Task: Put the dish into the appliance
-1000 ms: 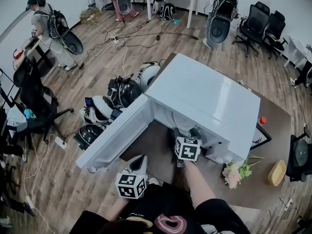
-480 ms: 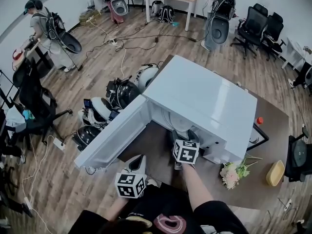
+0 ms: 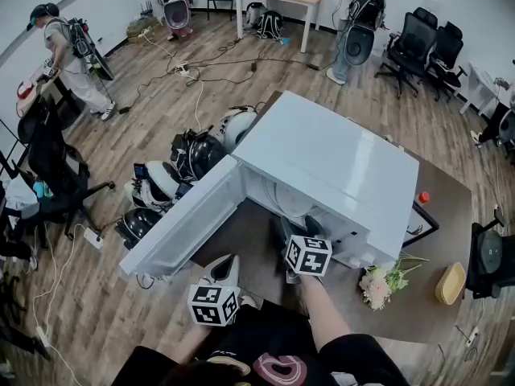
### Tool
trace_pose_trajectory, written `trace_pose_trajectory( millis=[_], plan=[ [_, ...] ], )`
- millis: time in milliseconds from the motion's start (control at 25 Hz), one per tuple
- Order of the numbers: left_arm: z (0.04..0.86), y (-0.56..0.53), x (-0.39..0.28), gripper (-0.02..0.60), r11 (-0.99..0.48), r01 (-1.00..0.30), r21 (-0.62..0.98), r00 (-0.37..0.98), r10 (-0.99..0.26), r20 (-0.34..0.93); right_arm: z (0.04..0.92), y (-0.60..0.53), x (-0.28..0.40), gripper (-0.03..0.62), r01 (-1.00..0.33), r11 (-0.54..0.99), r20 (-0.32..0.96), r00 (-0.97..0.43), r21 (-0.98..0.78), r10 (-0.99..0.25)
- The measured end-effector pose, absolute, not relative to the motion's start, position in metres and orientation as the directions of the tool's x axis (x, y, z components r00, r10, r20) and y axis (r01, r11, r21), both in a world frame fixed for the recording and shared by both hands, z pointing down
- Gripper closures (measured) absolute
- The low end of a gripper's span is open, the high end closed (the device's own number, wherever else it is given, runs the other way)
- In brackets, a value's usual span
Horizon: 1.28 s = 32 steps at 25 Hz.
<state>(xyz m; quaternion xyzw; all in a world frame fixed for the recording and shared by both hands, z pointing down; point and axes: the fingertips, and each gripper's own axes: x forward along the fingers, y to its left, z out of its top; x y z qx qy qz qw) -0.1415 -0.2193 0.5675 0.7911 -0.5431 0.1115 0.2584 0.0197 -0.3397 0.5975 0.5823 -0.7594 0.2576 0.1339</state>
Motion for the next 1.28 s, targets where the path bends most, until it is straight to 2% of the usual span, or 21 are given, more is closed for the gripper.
trace_pose_trajectory(
  millis=[320, 560, 1000, 1280],
  plan=[
    [0.565, -0.215, -0.134, 0.574, -0.296, -0.905, 0.305, 0.41, -0.799, 0.441, 0.583, -0.299, 0.019, 0.296, -0.932, 0.239, 0.455, -0.343, -0.271, -0.822],
    [0.566, -0.21, -0.119, 0.574, -0.33, -0.882, 0.335, 0.454, -0.784, 0.424, 0.578, -0.259, 0.025, 0.343, -0.932, 0.234, 0.436, -0.338, -0.276, -0.834],
    [0.572, -0.195, -0.083, 0.574, -0.421, -0.832, 0.362, 0.548, -0.727, 0.413, 0.589, -0.212, 0.03, 0.365, -0.926, 0.249, 0.444, -0.357, -0.283, -0.822],
    [0.567, -0.192, -0.06, 0.574, -0.487, -0.799, 0.352, 0.599, -0.699, 0.391, 0.586, -0.197, 0.034, 0.507, -0.939, 0.243, 0.439, -0.329, -0.242, -0.836]
  ],
)
